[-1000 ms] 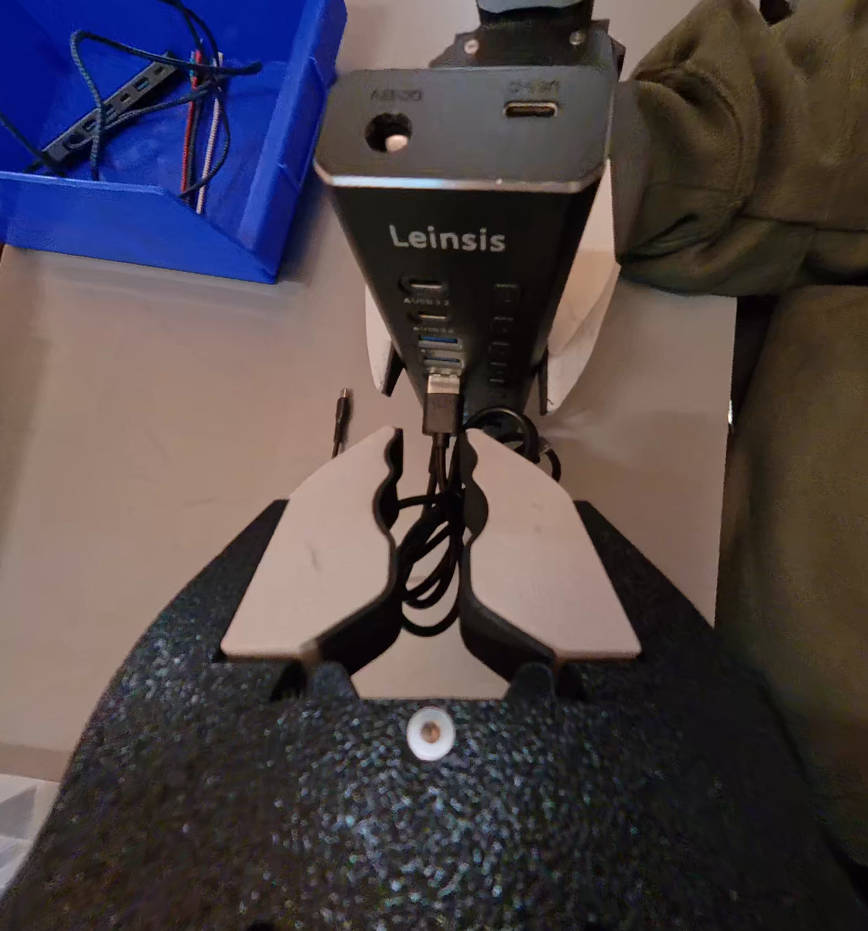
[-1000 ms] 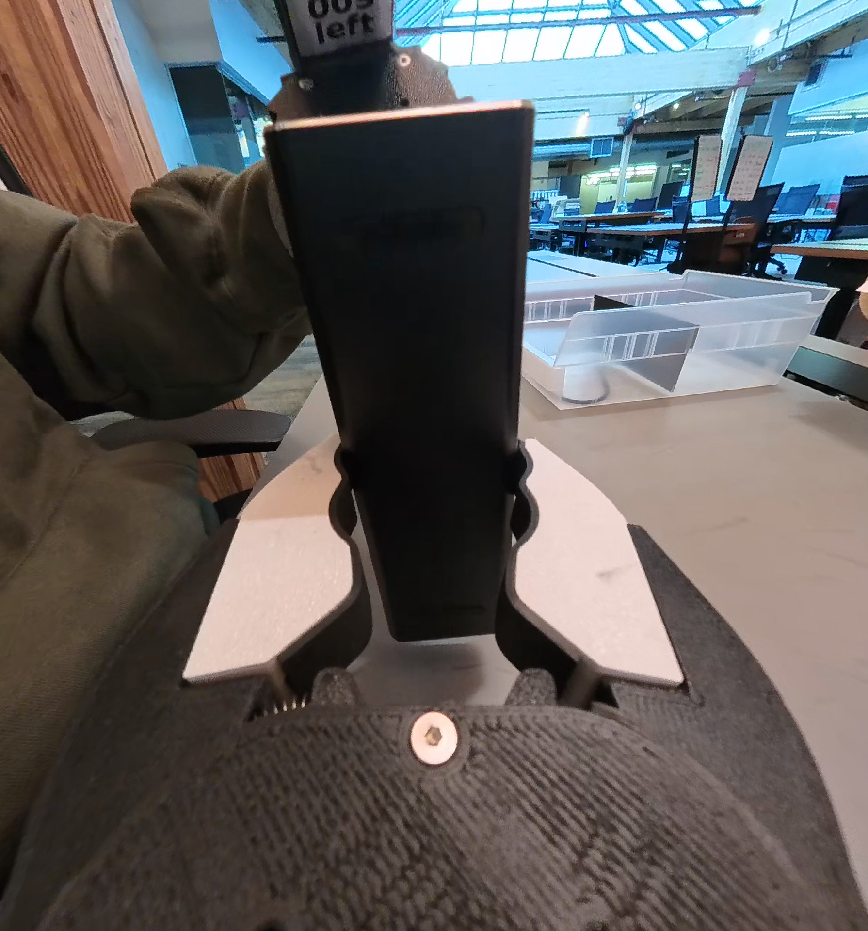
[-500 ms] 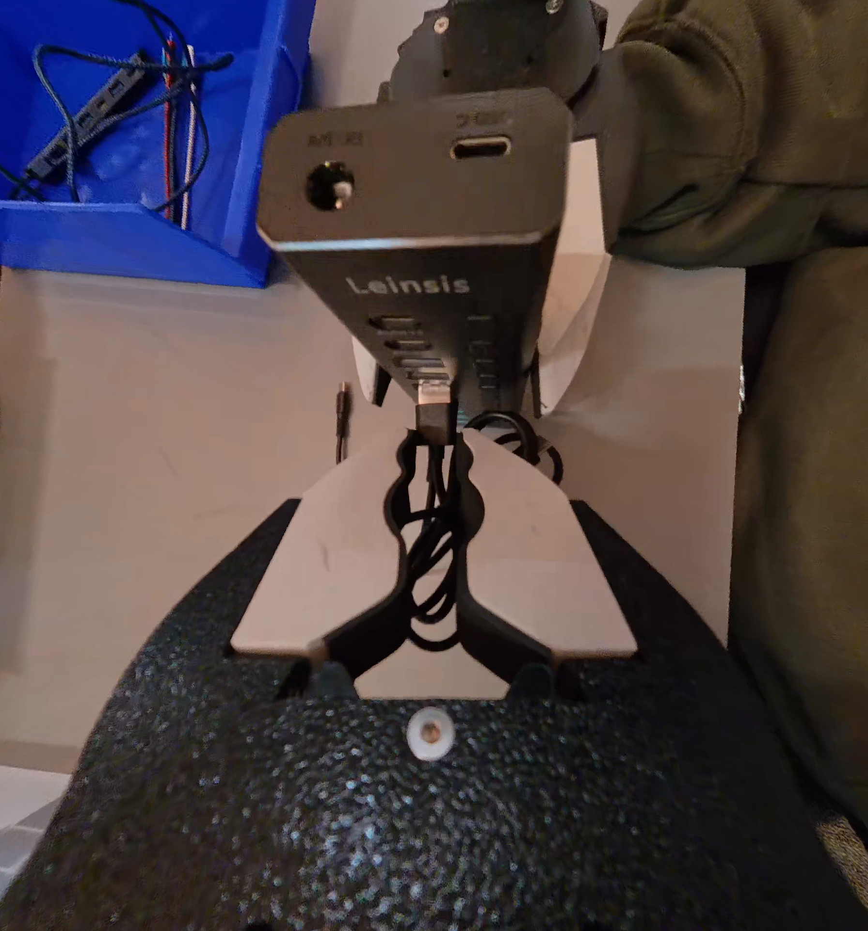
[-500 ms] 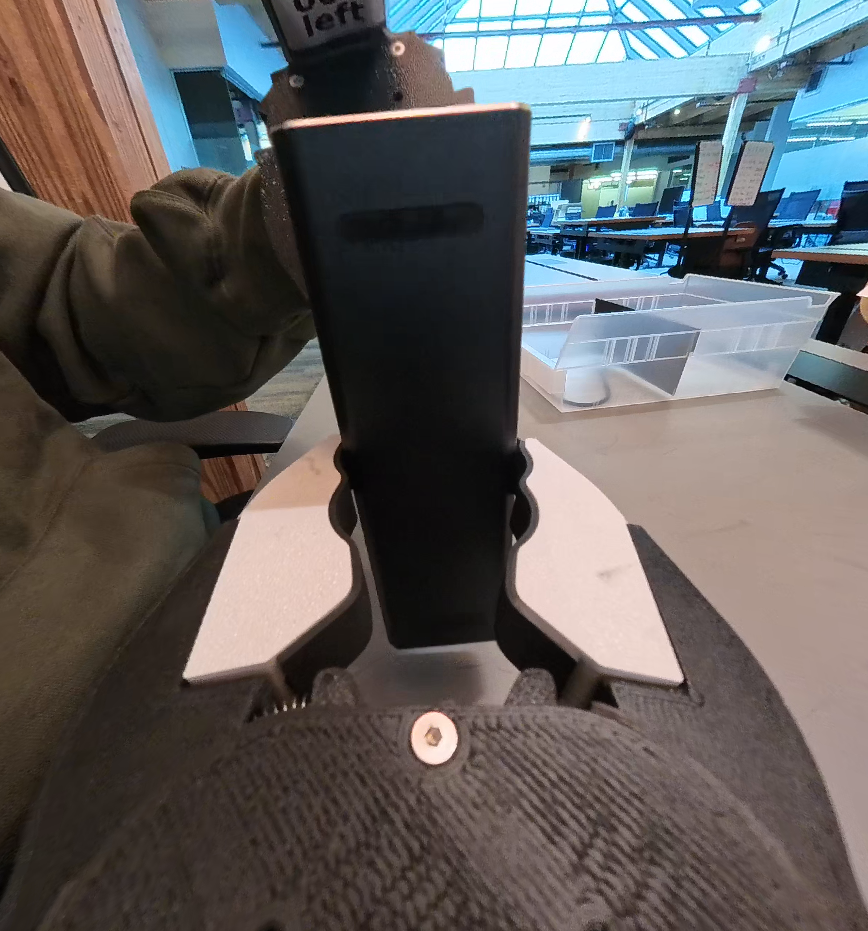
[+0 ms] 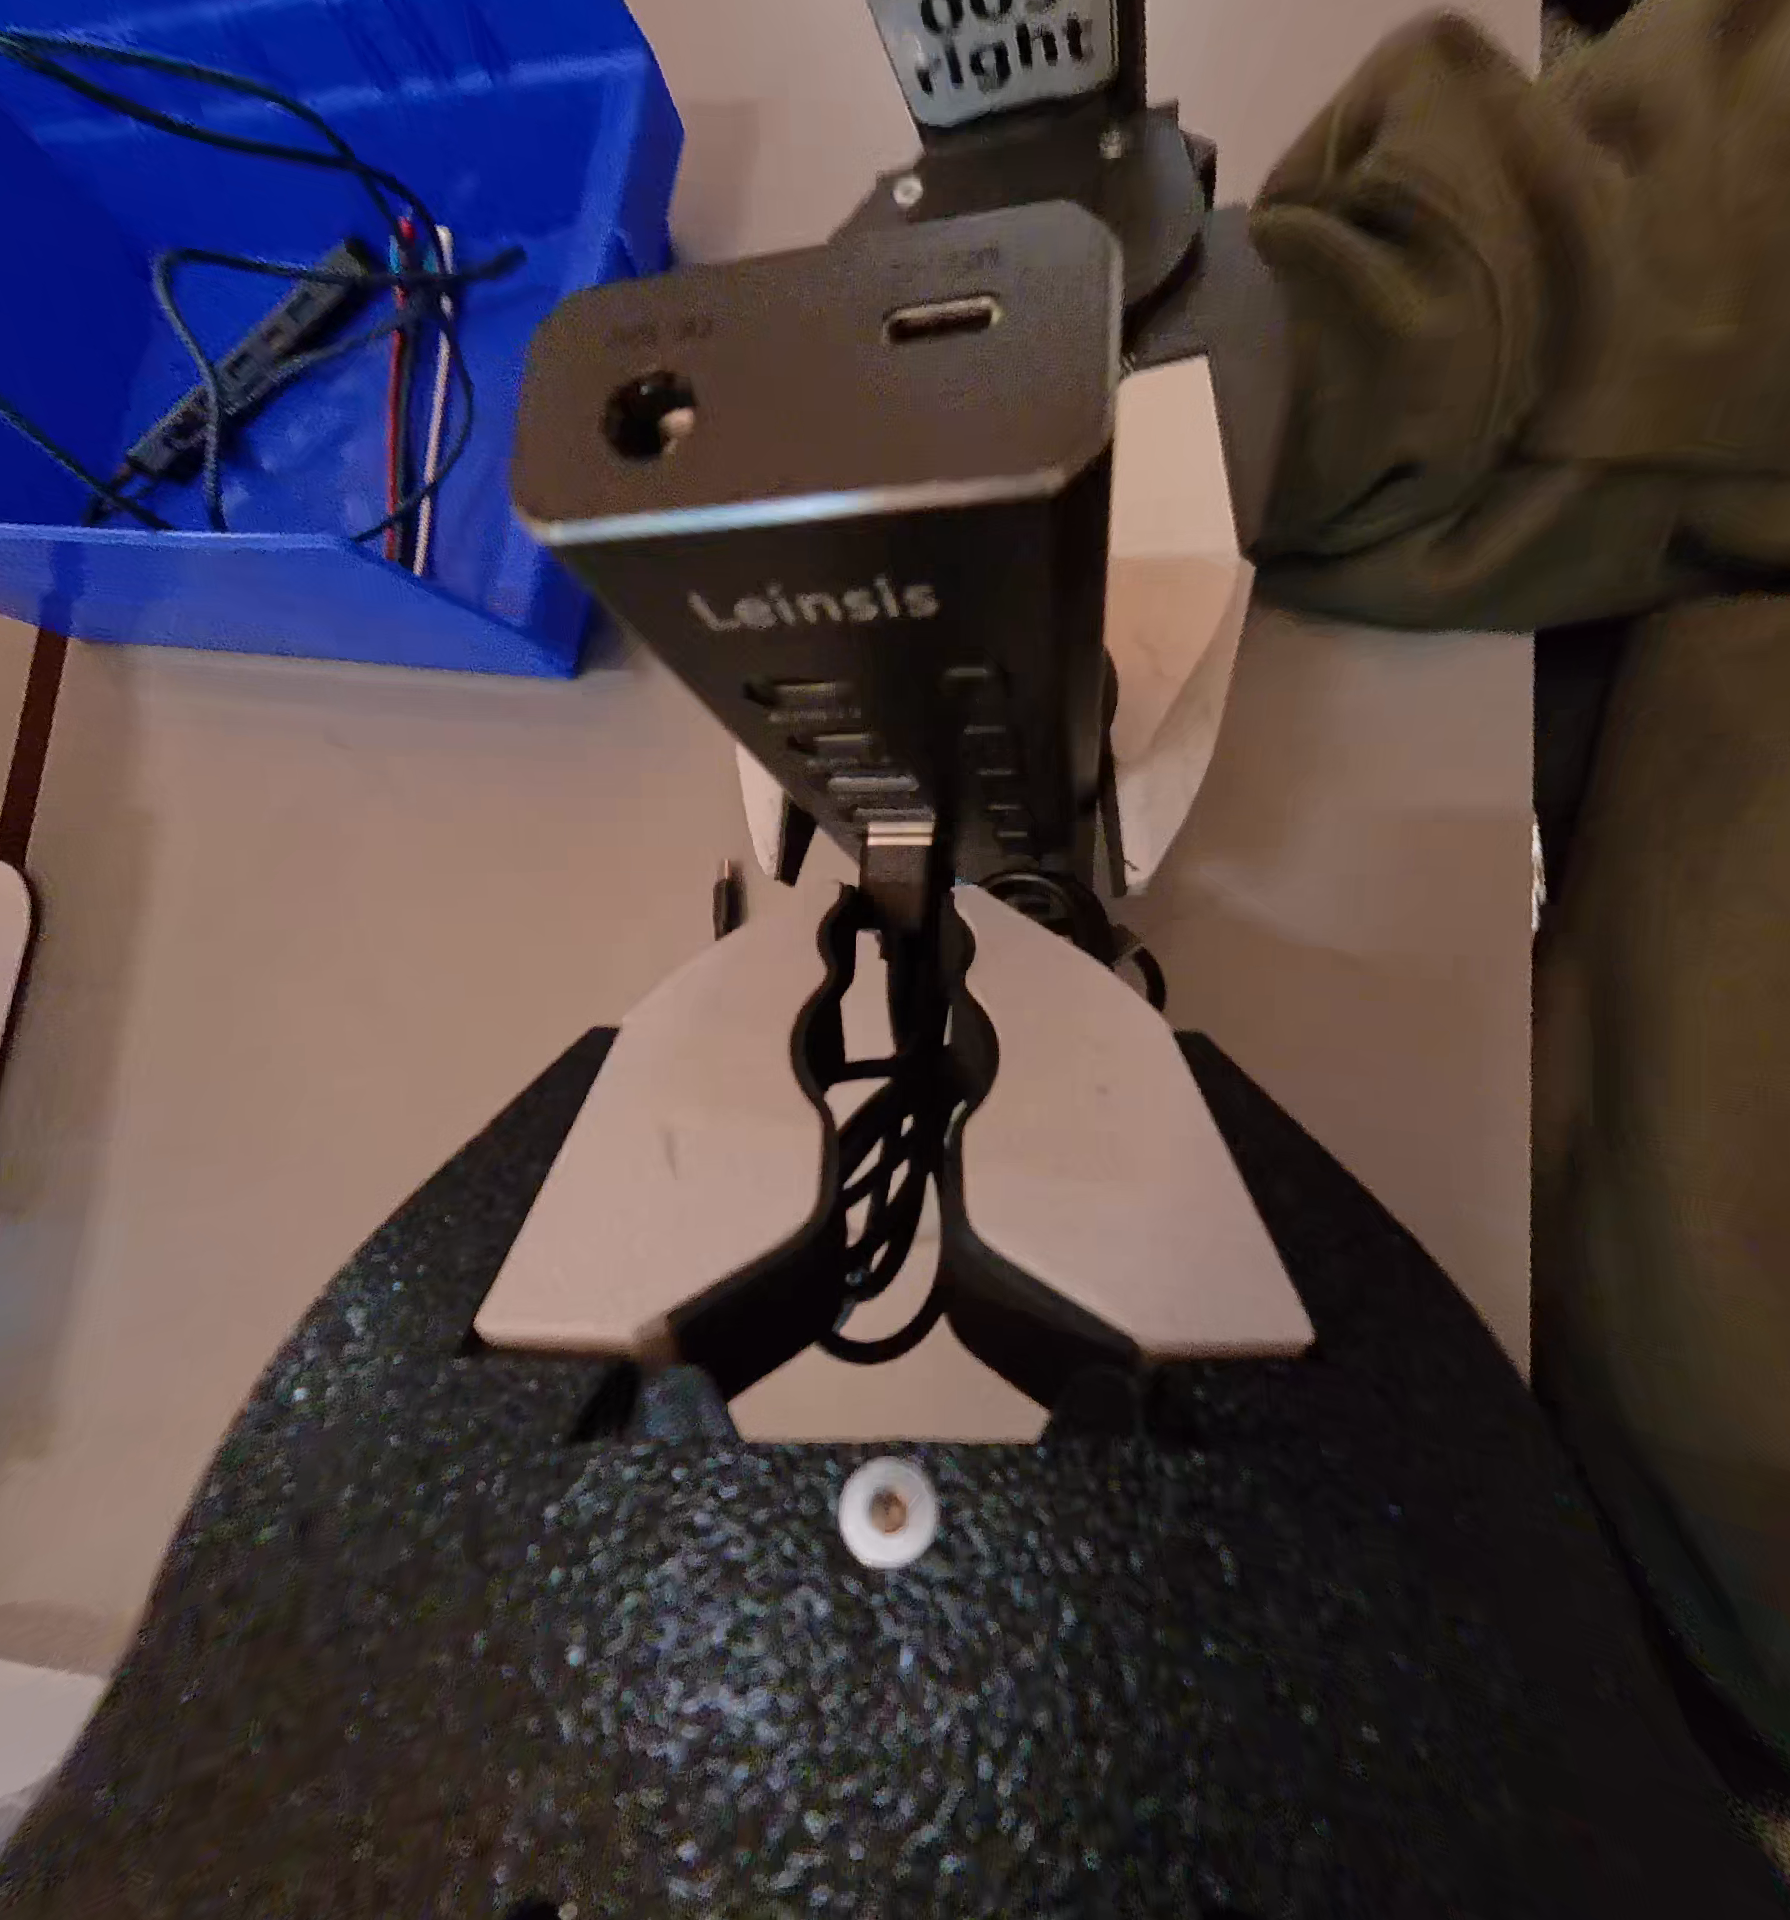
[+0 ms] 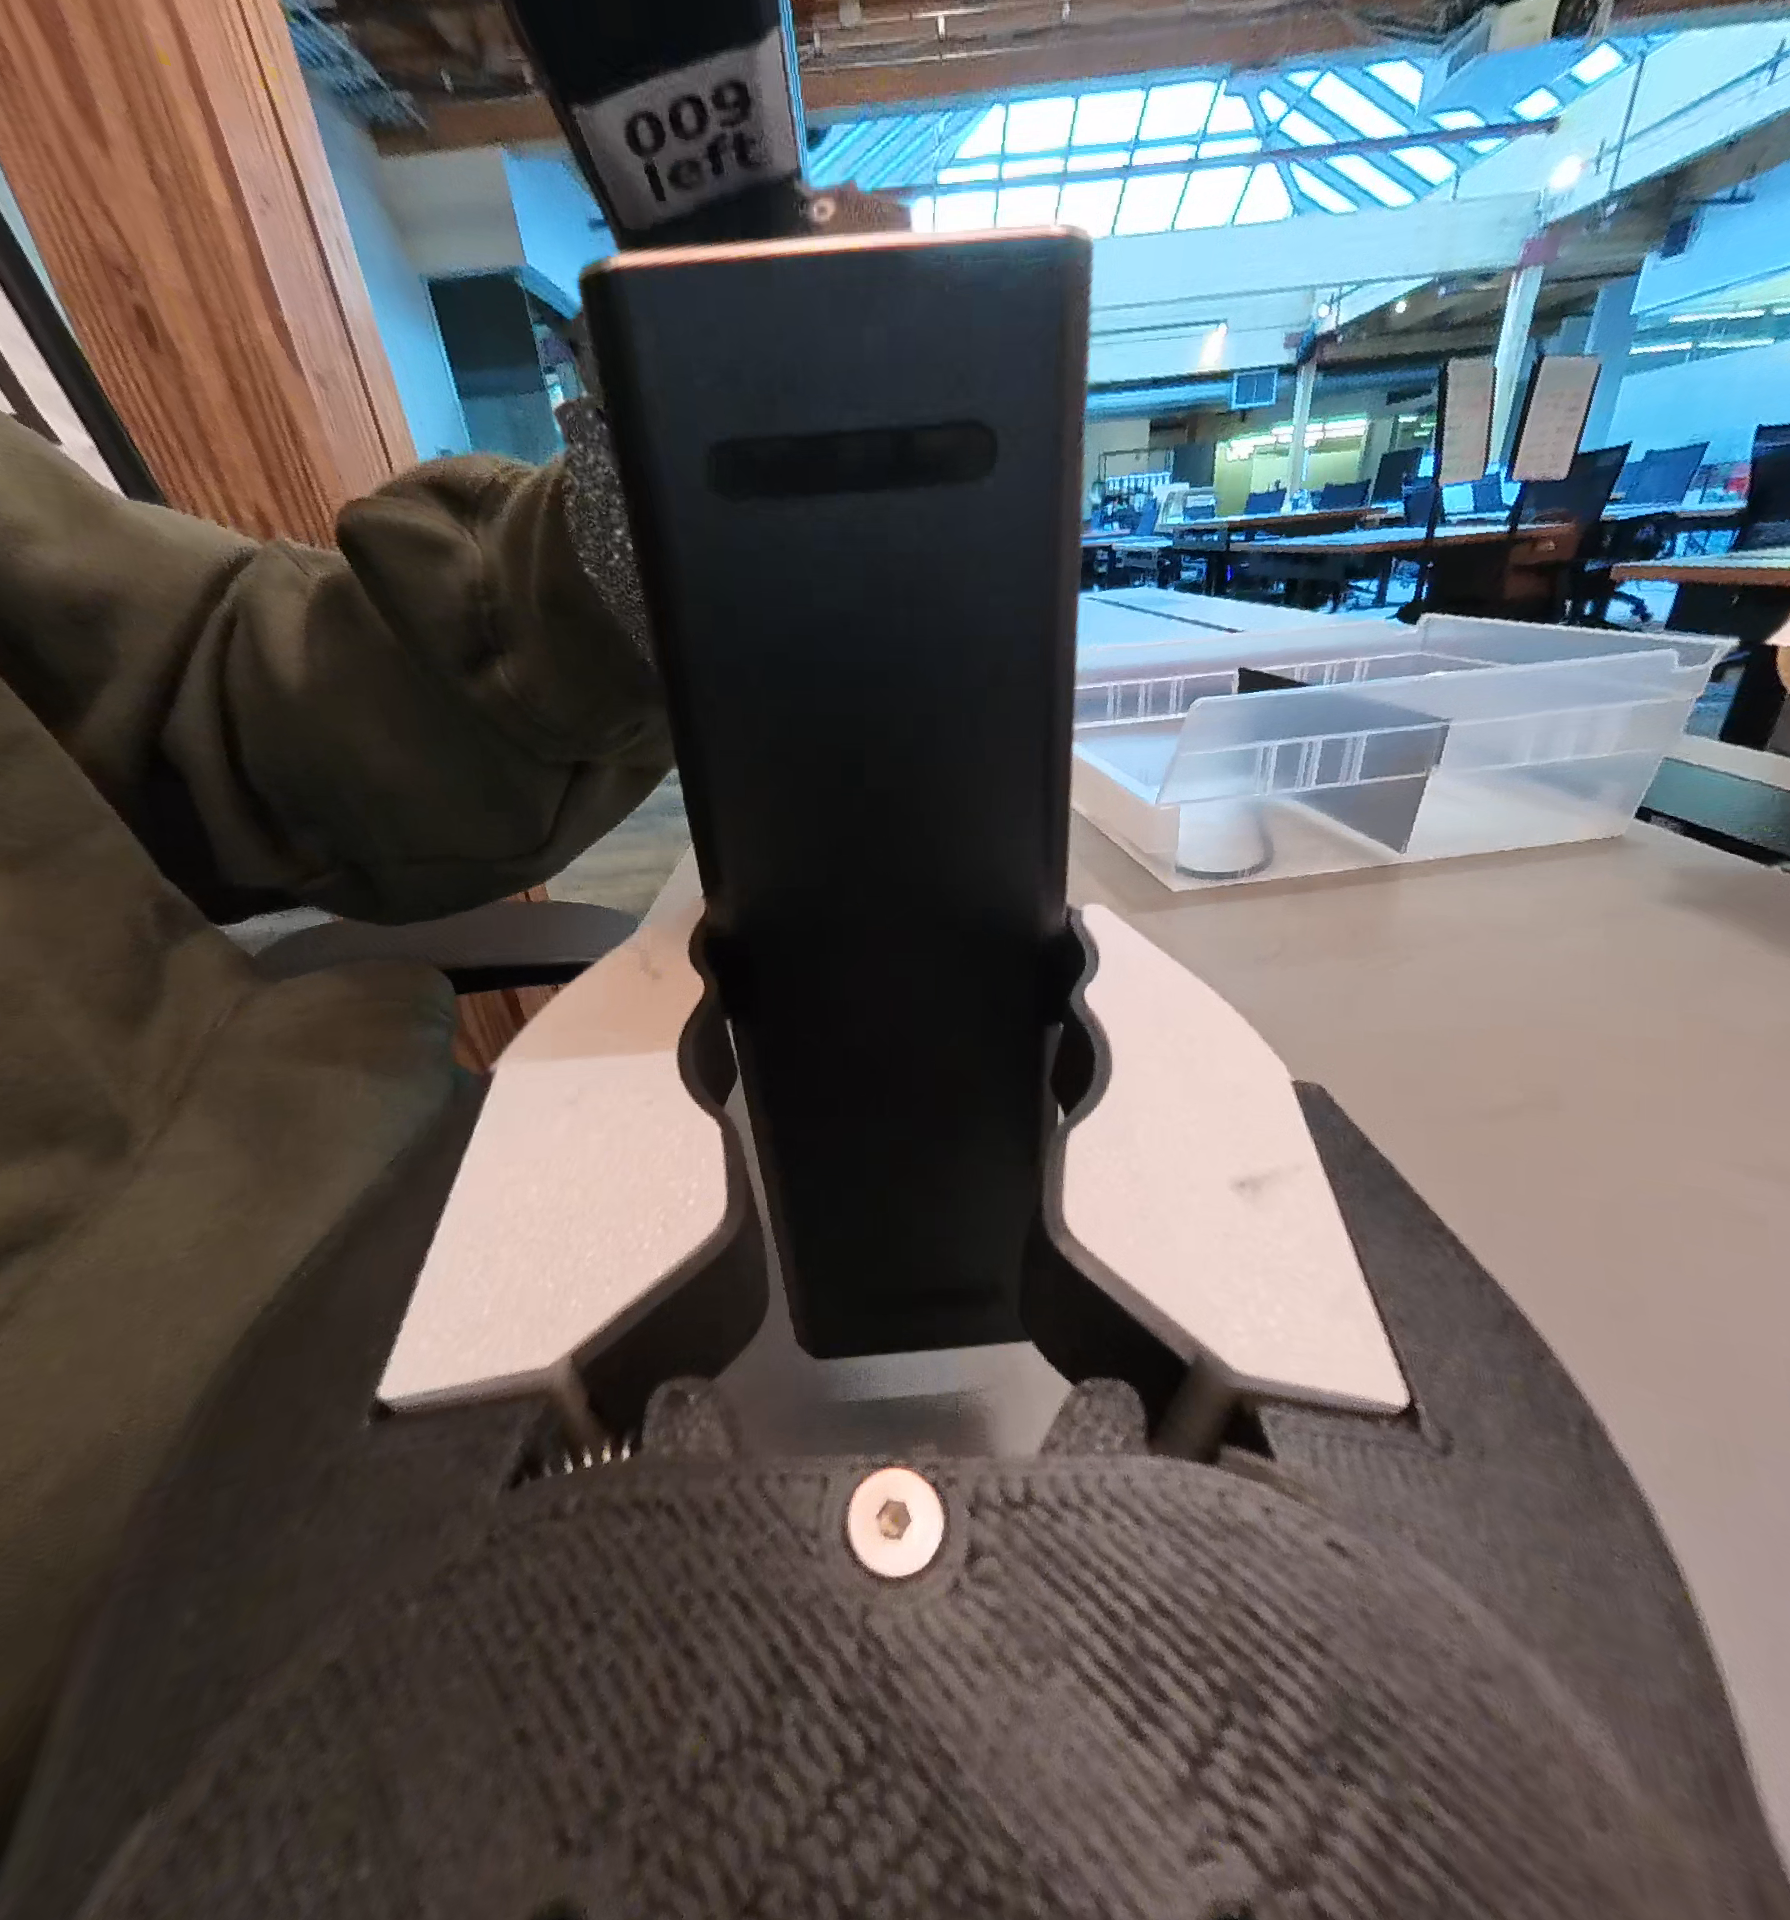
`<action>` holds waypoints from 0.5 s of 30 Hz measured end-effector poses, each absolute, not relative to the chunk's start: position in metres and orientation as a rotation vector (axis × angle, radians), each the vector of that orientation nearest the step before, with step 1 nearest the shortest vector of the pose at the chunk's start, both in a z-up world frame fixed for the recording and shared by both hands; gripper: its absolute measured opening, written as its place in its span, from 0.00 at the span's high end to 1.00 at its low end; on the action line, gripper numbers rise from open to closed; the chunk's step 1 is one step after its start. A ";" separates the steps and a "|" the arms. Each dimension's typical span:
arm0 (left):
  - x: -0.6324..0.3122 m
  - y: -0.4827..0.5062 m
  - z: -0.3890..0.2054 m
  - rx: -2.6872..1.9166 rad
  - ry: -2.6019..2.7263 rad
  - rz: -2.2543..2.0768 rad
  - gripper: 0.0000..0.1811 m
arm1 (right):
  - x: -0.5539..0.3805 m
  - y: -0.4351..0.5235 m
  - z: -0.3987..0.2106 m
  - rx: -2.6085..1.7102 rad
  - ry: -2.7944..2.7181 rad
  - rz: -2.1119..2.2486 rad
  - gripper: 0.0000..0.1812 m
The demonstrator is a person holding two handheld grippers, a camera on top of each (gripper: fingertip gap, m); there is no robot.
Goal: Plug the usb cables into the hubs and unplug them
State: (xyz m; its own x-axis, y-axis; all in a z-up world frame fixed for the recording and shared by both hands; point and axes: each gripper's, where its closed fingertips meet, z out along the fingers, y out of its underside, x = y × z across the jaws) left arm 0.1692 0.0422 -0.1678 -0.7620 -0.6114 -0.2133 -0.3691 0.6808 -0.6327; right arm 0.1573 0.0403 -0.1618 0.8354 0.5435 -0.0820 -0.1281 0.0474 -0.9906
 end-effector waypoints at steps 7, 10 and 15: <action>0.160 0.063 -0.124 -0.862 2.199 -1.037 0.81 | 0.159 0.042 -0.163 -1.453 -0.343 0.504 0.66; 0.150 0.115 -0.082 -0.956 1.983 -1.086 0.81 | 0.167 0.039 -0.157 -1.405 -0.297 0.530 0.66; 0.124 0.303 -0.116 -1.698 1.724 -0.585 0.78 | 0.172 0.037 -0.154 -1.374 -0.269 0.554 0.67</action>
